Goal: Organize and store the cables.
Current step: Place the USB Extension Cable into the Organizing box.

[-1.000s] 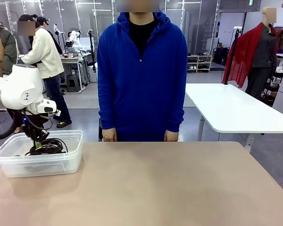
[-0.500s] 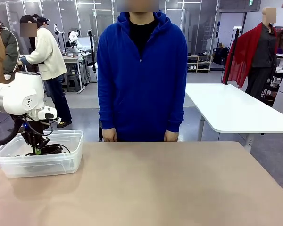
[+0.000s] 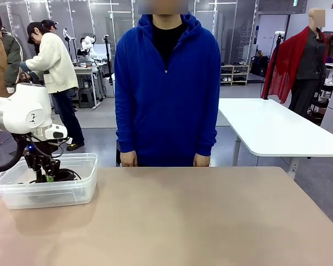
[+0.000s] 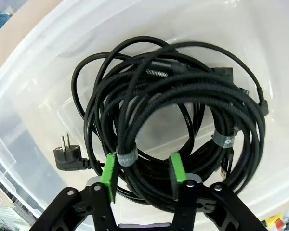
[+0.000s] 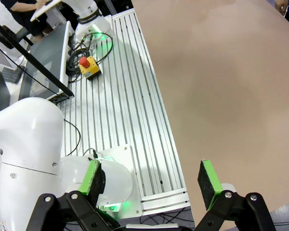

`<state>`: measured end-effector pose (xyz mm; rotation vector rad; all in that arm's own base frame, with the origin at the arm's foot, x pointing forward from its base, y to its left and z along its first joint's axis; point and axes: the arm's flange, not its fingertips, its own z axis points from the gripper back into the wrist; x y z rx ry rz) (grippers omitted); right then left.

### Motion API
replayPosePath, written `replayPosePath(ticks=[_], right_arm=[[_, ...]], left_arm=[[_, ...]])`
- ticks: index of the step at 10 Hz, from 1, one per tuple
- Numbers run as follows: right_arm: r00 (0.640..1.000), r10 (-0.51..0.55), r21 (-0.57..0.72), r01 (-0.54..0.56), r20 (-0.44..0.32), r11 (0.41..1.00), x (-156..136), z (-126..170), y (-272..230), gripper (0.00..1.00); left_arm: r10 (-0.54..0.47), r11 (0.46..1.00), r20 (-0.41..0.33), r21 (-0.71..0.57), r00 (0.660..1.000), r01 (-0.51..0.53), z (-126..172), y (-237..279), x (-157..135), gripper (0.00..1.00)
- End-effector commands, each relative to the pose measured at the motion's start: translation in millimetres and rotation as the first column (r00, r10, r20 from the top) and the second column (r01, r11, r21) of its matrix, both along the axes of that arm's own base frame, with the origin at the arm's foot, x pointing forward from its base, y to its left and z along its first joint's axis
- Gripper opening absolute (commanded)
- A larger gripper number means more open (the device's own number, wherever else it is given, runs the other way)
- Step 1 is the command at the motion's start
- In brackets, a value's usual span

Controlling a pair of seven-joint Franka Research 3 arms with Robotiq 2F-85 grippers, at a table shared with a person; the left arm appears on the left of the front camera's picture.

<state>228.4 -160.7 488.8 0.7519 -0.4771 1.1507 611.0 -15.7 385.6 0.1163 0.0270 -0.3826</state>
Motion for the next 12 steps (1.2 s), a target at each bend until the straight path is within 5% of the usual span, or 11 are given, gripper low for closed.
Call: replayPosePath(ticks=[1,3,4,8,12], right_arm=[[1.000,-0.001,0.008,0.001,0.006,1.000,0,3,0,1.00],[1.000,-0.001,0.008,0.001,0.006,1.000,0,3,0,1.00],[1.000,-0.001,0.008,0.001,0.006,1.000,0,3,0,1.00],[1.000,-0.001,0.008,0.001,0.006,1.000,0,3,0,1.00],[1.000,-0.001,0.008,0.001,0.006,1.000,0,3,0,1.00]], left_arm=[[-0.006,0.999,-0.036,-0.042,0.999,0.005,6,2,-9,1.00],[0.009,0.997,-0.015,-0.072,1.000,-0.010,13,5,-12,0.91],[0.018,0.996,-0.003,-0.088,1.000,-0.018,17,6,-14,1.00],[0.018,0.993,0.055,-0.116,0.998,-0.012,32,8,-29,1.00],[0.027,0.997,0.029,-0.077,0.999,-0.024,35,3,-20,1.00]])
